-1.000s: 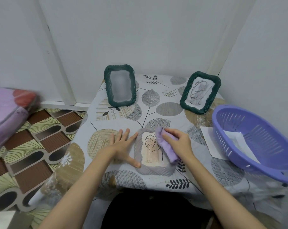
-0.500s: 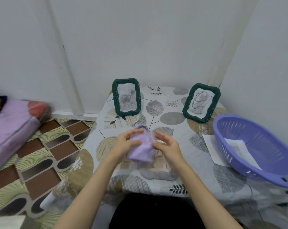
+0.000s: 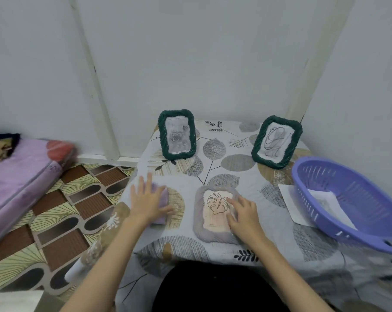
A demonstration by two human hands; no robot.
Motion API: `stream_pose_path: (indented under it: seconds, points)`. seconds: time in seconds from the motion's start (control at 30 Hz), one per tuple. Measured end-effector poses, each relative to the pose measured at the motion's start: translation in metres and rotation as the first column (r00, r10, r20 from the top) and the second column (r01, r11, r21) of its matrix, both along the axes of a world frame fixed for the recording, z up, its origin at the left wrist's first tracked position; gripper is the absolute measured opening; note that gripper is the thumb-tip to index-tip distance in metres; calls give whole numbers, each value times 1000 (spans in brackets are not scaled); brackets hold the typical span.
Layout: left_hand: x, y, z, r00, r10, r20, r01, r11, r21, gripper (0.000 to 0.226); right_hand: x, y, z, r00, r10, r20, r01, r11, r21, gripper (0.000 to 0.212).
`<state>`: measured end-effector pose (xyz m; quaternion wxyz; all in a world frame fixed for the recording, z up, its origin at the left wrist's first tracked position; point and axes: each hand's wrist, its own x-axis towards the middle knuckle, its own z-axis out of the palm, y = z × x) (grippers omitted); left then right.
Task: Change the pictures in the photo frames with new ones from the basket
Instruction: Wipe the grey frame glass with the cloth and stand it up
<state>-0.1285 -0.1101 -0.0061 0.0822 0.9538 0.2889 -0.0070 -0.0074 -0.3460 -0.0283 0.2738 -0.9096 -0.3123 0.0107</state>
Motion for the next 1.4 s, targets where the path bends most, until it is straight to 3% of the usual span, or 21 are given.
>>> stream_pose_path:
  seconds: [0.07, 0.17, 0.27, 0.4, 0.5, 0.57, 0.73, 0.87, 0.97, 1.13, 1.4]
  points:
    - [17, -25, -3, 992, -86, 89, 95, 990, -100, 71, 0, -4, -3, 998, -62, 14, 63, 984, -165, 56]
    - [32, -58, -13, 984, -141, 108, 166, 947, -274, 71, -2, -5, -6, 999, -52, -13, 49, 986, -161, 58]
    - [39, -73, -20, 973, -120, 198, 199, 872, -448, 76, -4, -7, -4, 993, -47, -113, 47, 999, -1, 57]
    - [43, -86, -18, 951, -25, 309, 202, 806, -556, 80, -5, -11, -2, 959, -106, -264, 170, 957, 235, 61]
    - [44, -92, -14, 934, 42, 356, 213, 733, -646, 88, -5, -17, 3, 860, -86, -503, 364, 794, 487, 62]
    - [43, -94, -11, 929, 70, 363, 209, 712, -671, 97, -7, -19, 6, 792, -29, -609, 467, 672, 575, 66]
    - [40, -96, -4, 919, 144, 368, 209, 613, -762, 112, -10, -22, 15, 796, 44, -603, 473, 578, 666, 62]
    - [36, -95, 10, 836, 330, 439, 286, 421, -861, 95, -5, -25, 28, 809, 123, -575, 429, 546, 720, 64]
    - [36, -86, 25, 765, 405, 501, 377, 350, -858, 85, 4, -30, 44, 789, 221, -574, 384, 551, 741, 70]
    - [38, -80, 59, 696, 358, 622, 538, 314, -782, 88, 15, -38, 71, 724, 394, -566, 208, 658, 724, 79]
    - [31, -86, 76, 662, 311, 682, 634, 254, -730, 83, 17, -33, 91, 769, 468, -435, 108, 576, 810, 85]
